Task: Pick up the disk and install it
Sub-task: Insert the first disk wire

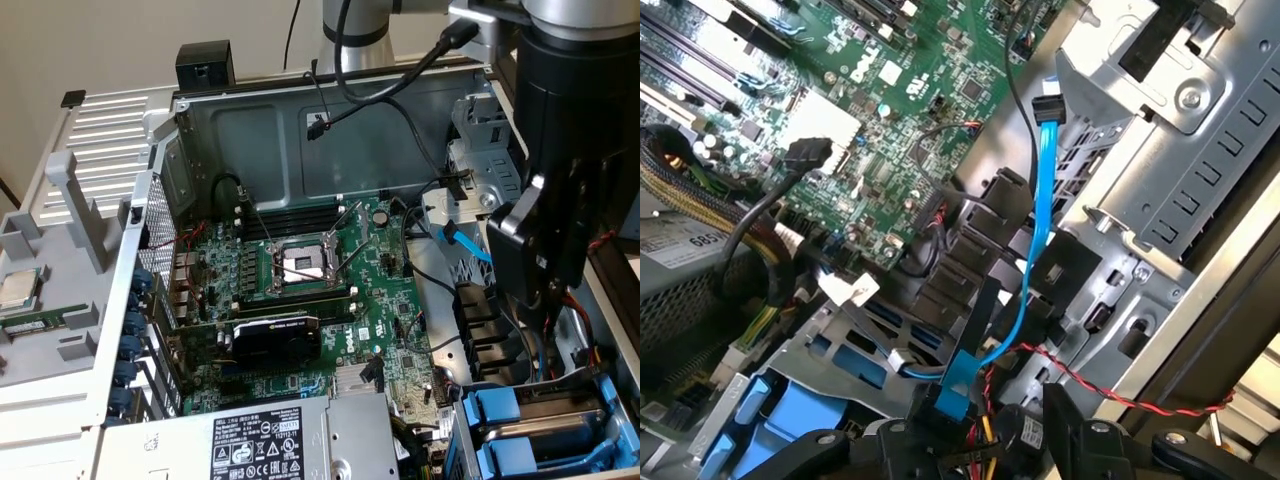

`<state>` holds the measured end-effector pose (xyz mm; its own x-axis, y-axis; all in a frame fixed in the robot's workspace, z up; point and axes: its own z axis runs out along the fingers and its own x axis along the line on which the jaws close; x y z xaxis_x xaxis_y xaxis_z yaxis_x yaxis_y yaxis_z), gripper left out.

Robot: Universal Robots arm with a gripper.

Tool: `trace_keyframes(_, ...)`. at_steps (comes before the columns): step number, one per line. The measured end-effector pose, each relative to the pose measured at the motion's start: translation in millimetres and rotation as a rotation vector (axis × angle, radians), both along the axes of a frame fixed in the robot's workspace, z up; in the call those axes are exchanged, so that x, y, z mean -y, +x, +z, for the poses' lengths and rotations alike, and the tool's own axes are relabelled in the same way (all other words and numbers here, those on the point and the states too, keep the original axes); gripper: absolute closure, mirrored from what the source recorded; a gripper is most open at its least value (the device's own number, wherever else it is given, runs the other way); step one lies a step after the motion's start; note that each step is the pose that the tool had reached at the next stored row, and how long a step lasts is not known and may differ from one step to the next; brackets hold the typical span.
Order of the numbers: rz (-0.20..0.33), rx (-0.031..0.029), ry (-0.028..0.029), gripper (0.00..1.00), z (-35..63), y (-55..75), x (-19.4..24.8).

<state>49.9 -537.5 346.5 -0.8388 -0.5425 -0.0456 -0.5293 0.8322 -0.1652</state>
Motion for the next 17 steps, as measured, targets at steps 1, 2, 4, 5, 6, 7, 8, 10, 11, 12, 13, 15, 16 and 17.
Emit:
trace_keyframes(1, 0.000, 0.0001, 0.0001, 0.45, 4.1, -1.0, -0.1)
trace_keyframes(2, 0.000, 0.0000, -0.0002, 0.45, 8.5, -2.0, -0.2)
trace_keyframes(4, 0.000, 0.0004, -0.0001, 0.45, 16.8, -3.5, -0.2)
trace_keyframes(5, 0.000, 0.0007, -0.0004, 0.45, 20.9, -4.2, -0.2)
trace_keyframes(6, 0.000, 0.0012, -0.0002, 0.45, 25.0, -4.9, -0.2)
trace_keyframes(7, 0.000, 0.0018, -0.0001, 0.45, 28.9, -5.6, -0.3)
trace_keyframes(8, 0.000, 0.0024, -0.0002, 0.45, 33.0, -6.4, -0.2)
trace_keyframes(10, 0.000, 0.0033, -0.0002, 0.45, 41.7, -8.0, -0.2)
trace_keyframes(11, 0.000, 0.0037, -0.0003, 0.45, 45.4, -8.4, -0.1)
trace_keyframes(12, 0.000, 0.0041, -0.0001, 0.45, 49.2, -8.9, 0.2)
trace_keyframes(13, 0.000, 0.0042, -0.0003, 0.45, 53.6, -9.0, 0.8)
trace_keyframes(15, 0.000, 0.0045, -0.0001, 0.45, 61.2, -9.5, 2.9)
trace_keyframes(16, 0.000, 0.0045, -0.0001, 0.45, 65.1, -9.8, 4.6)
trace_keyframes(17, 0.000, 0.0045, -0.0003, 0.45, 68.3, -10.0, 6.3)
